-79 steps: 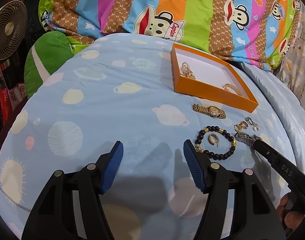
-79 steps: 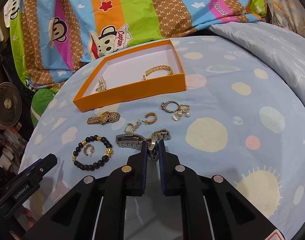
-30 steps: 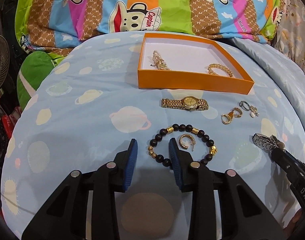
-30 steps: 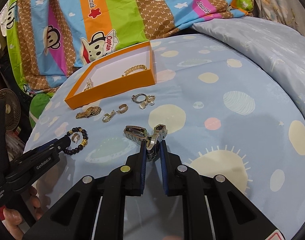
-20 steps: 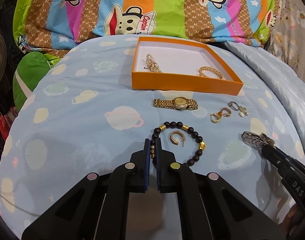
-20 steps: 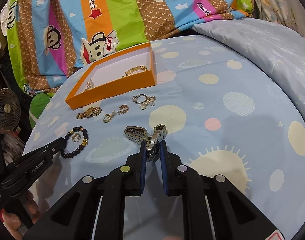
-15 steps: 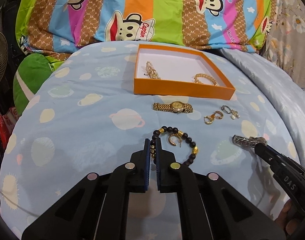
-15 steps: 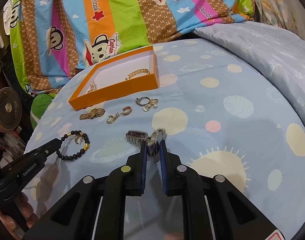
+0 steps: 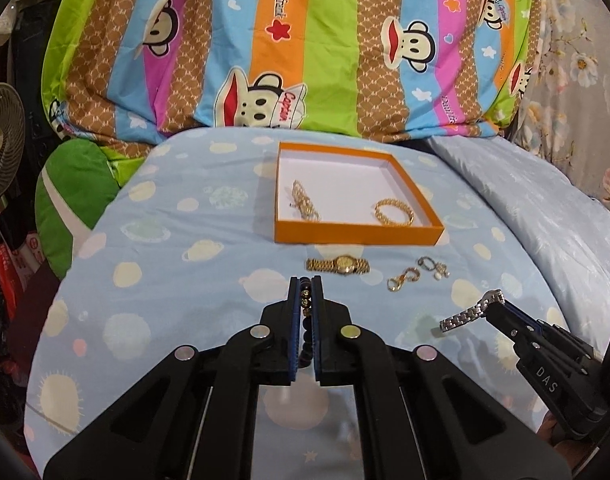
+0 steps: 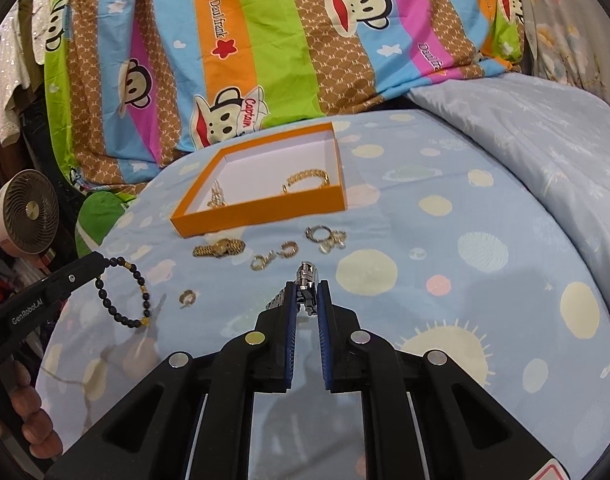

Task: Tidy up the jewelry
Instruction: 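Carry the bead bracelet and silver watch into the orange box and release both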

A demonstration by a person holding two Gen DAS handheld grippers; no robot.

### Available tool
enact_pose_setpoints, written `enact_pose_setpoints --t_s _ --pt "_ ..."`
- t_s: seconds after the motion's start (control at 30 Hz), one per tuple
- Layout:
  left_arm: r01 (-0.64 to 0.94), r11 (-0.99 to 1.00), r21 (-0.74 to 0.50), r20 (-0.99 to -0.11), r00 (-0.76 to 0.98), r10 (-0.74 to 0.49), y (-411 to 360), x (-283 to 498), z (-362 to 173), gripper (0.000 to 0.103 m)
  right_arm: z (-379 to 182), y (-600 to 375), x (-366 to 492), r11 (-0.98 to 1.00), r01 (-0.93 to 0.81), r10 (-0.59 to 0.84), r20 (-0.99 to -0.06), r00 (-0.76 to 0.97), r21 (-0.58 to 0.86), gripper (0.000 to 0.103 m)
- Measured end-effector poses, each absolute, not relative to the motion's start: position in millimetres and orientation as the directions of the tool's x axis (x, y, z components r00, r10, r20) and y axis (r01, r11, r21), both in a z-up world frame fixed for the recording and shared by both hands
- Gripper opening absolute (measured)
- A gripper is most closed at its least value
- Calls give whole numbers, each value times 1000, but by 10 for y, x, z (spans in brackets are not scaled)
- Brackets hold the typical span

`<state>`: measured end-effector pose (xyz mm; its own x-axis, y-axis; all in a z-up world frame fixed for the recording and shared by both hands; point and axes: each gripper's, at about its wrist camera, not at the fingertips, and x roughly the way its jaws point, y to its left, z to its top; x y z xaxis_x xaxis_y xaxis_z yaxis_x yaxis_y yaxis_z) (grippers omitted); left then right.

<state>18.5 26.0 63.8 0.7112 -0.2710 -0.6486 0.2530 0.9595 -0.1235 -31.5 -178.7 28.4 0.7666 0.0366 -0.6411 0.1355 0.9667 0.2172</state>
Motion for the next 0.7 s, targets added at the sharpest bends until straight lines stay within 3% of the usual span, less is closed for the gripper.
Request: enact_pose_setpoints --t_s 0.37,0.7 --pt "268 962 -60 -542 800 -257 8 683 1158 4 720 -1856 277 981 92 21 -558 830 173 10" --pt "256 966 -22 -524 820 -230 -328 1563 1161 4 750 -1895 1168 985 46 52 -544 837 165 10"
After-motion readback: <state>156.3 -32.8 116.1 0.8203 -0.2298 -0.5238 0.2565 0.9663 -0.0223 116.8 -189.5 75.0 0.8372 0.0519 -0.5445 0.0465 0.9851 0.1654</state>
